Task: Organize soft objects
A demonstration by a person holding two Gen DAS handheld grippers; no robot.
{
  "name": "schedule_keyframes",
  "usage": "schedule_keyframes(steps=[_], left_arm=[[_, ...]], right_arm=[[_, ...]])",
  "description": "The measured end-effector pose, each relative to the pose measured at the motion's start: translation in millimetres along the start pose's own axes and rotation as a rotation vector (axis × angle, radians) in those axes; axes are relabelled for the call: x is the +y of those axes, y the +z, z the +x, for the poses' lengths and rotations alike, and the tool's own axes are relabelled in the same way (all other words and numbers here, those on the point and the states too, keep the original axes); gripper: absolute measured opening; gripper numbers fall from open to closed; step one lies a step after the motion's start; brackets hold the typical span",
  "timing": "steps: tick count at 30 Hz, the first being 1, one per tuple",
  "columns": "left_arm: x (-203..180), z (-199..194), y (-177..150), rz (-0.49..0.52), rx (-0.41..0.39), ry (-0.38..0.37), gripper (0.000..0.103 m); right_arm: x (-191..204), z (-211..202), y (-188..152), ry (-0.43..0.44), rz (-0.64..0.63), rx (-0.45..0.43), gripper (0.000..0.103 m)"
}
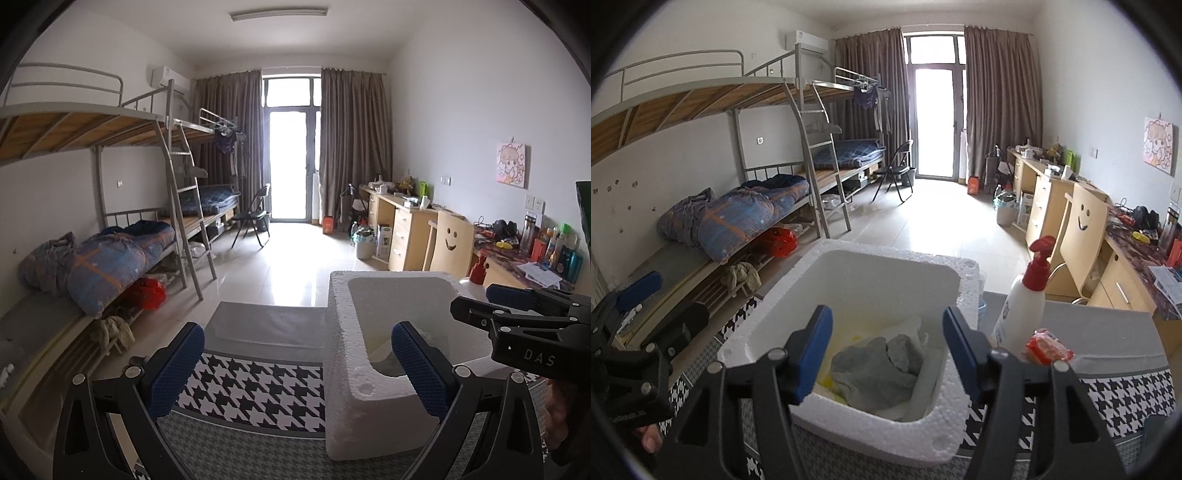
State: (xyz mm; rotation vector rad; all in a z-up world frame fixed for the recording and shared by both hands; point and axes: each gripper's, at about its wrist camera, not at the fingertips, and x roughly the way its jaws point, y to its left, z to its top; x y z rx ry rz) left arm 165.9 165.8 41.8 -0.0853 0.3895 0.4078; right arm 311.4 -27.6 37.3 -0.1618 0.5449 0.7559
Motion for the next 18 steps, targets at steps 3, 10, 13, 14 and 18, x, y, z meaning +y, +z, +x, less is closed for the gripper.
schedule_keyframes(steps=[3,10,13,14,18], left_arm=[[-0.5,-2.2,-0.7,-0.001,-0.001,-0.003,0.102],[-7.5,-14.0,-1.4,0.008,-0.012,-0.014,0.102],[-11.0,-21.2,-2.2,0.007,-0.018,-0.021,0.102],[-11.5,-23.9,-2.5,0.005,-0.021,-0.026,0.102],[-14.6,-36.2,-2.9,0.009,-0.038,-0.031,0.102]], right_arm=[[-1.2,-5.5,-0.6,-0.015,0.0,-0.013,0.067],[-3.2,-21.9,-4.6,-0.026,0.014,-0.035,0.074],[-3.8,-30.8,-6.1,-0.031,0.016,-0.051,0.081],[-3.6,-34.7,-7.4,-0.03,0.017,-0.059,0.083],[-2.2,-50.3,-13.9,-0.033,0.027,-0.086,0.091]])
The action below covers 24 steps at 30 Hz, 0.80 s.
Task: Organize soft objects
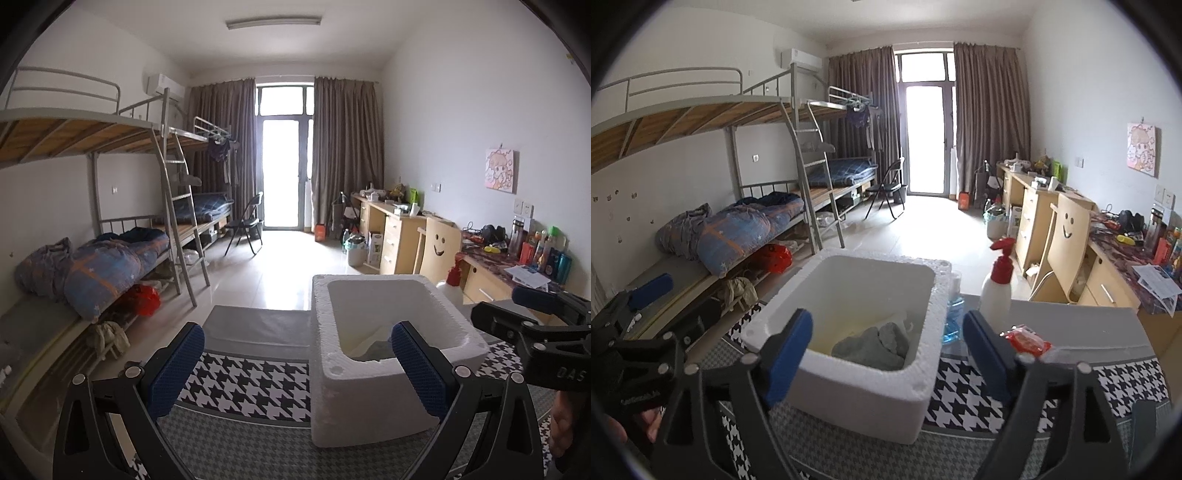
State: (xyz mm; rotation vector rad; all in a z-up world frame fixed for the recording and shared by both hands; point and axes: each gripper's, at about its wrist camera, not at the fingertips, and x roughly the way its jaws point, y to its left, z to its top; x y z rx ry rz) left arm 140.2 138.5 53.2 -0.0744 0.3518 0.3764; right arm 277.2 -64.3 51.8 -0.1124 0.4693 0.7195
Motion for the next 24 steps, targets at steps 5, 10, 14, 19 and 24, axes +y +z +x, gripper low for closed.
schedule_keyframes(steps=[5,10,14,19,24], left_arm=[[-2.7,-16.8,-2.4,-0.001,-0.018,-0.024,0.102],[-4.2,-32.1,-6.3,0.006,-0.04,-0.035,0.102],[-4.7,-42.9,-12.7,0.01,-0.052,-0.048,0.102],[-8.7,-52.3,-19.9,0.023,-0.061,-0.051,0.102],[-11.3,-65.3,-27.1,0.02,-0.091,-0.063,0.102]], right_arm=[[3.6,-20.2,-9.3,-0.006,0.009,-0.035,0.099],[7.1,-38.5,-19.0,-0.006,0.014,-0.063,0.1],[8.4,-49.5,-25.2,-0.014,0.007,-0.085,0.1],[6.9,-62.0,-39.8,-0.015,0.005,-0.104,0.1],[7.4,-74.3,-50.8,-0.016,0.018,-0.128,0.1]])
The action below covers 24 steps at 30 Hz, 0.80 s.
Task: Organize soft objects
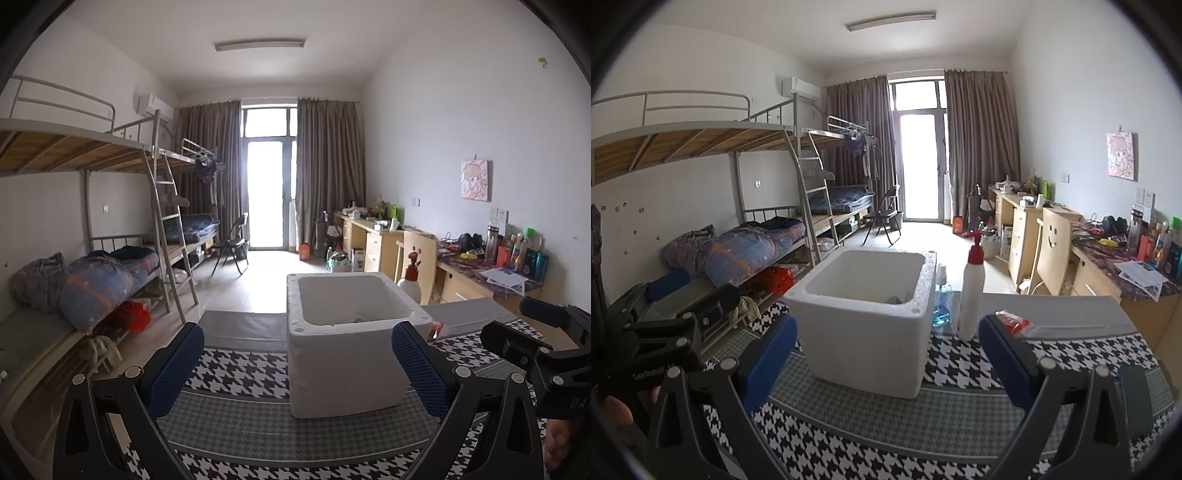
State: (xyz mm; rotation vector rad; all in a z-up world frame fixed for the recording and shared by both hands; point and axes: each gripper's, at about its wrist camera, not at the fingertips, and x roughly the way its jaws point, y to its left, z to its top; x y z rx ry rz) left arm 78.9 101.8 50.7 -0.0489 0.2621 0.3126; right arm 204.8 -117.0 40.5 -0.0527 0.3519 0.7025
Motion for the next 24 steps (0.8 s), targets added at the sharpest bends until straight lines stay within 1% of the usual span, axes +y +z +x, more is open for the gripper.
schedule_keyframes(steps=[5,11,17,24], left_arm=[[-6.2,-12.4,-9.9,0.015,-0.021,0.001,0.102],[-11.2,-23.5,-18.6,0.013,-0.049,0.002,0.102],[-11.0,-29.4,-26.0,0.006,-0.063,-0.015,0.102],[-9.9,-31.2,-36.6,0.0,-0.061,-0.023,0.102]], right_arm=[[1.1,-16.5,-17.6,-0.035,-0.008,-0.051,0.1],[2.6,-31.3,-32.8,-0.058,-0.009,-0.087,0.1],[2.7,-38.2,-46.3,-0.096,-0.011,-0.108,0.1],[-1.4,-41.7,-53.5,-0.098,0.004,-0.109,0.1]])
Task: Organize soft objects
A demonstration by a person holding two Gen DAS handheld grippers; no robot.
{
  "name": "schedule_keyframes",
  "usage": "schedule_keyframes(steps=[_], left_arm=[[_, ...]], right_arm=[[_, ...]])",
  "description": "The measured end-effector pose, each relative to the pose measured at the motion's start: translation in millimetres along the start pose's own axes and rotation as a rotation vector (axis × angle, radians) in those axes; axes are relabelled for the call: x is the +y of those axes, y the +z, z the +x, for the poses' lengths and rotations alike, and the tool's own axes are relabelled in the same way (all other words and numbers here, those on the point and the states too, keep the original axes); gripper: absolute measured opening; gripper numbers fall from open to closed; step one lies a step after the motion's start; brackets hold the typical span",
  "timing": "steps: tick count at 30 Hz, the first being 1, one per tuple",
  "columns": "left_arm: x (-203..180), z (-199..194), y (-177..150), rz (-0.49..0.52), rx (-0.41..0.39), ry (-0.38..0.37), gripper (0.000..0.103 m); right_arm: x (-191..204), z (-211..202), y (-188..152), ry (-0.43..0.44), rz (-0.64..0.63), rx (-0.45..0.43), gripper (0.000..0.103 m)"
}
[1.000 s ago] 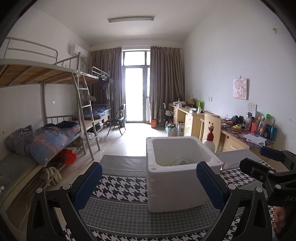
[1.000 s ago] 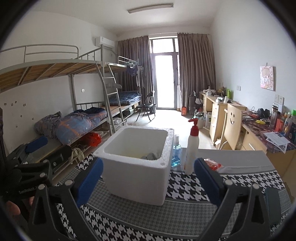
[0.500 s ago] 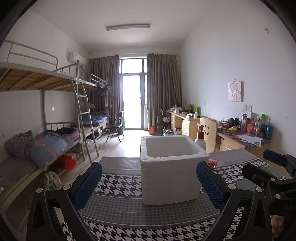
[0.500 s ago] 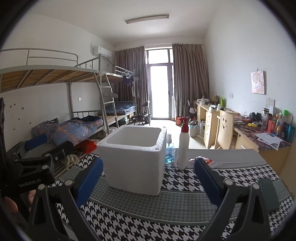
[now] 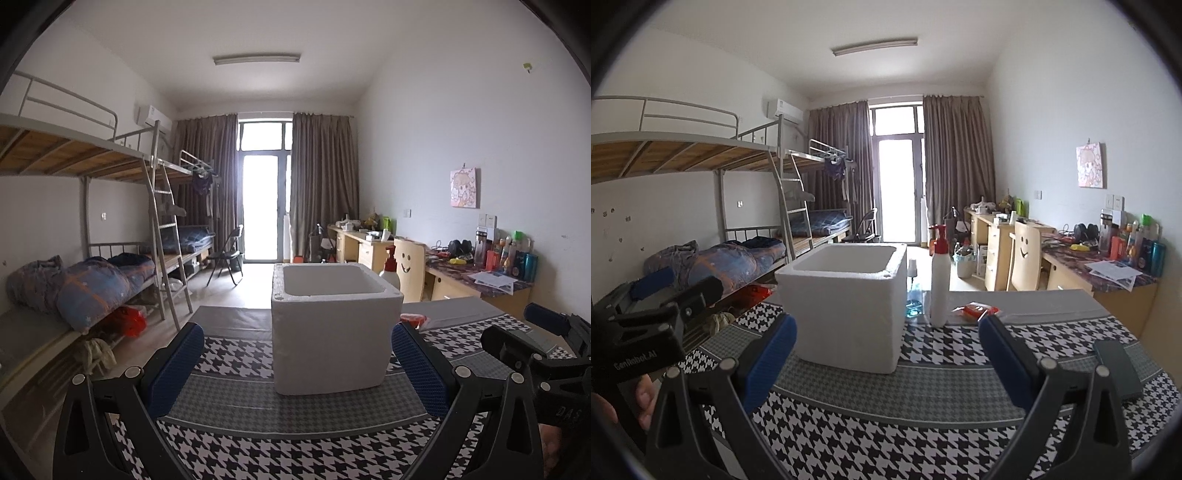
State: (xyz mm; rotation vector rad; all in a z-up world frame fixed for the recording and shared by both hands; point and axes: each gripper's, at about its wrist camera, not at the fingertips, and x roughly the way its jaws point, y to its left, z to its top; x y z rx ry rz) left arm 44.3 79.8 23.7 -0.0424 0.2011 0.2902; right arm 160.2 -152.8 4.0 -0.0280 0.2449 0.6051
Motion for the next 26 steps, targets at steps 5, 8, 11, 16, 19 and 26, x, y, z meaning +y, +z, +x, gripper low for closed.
schedule_keyframes(steps=[5,8,11,16,19,26], left_arm=[[0.9,-1.8,-0.8,-0.005,-0.002,0.007,0.102],[0.6,-4.0,-3.0,-0.005,-0.006,0.019,0.102],[-1.0,-4.2,-4.3,-0.002,-0.004,0.016,0.102],[-3.6,-6.2,-7.7,0.003,0.0,0.006,0.102],[-3.6,-6.4,-8.8,0.007,0.002,0.006,0.102],[-2.2,-5.9,-9.6,0.005,0.009,0.003,0.102]], right_arm=[[1.3,-4.1,-6.7,-0.005,0.006,0.005,0.101],[2.3,-5.6,-8.8,-0.027,0.004,0.003,0.101],[-1.1,-5.3,-10.2,-0.032,0.019,0.009,0.101],[-2.0,-5.0,-13.1,-0.034,0.018,0.016,0.101],[-2.5,-5.4,-13.7,-0.034,0.023,0.019,0.101],[-1.1,-5.3,-13.7,-0.035,0.021,0.027,0.101]])
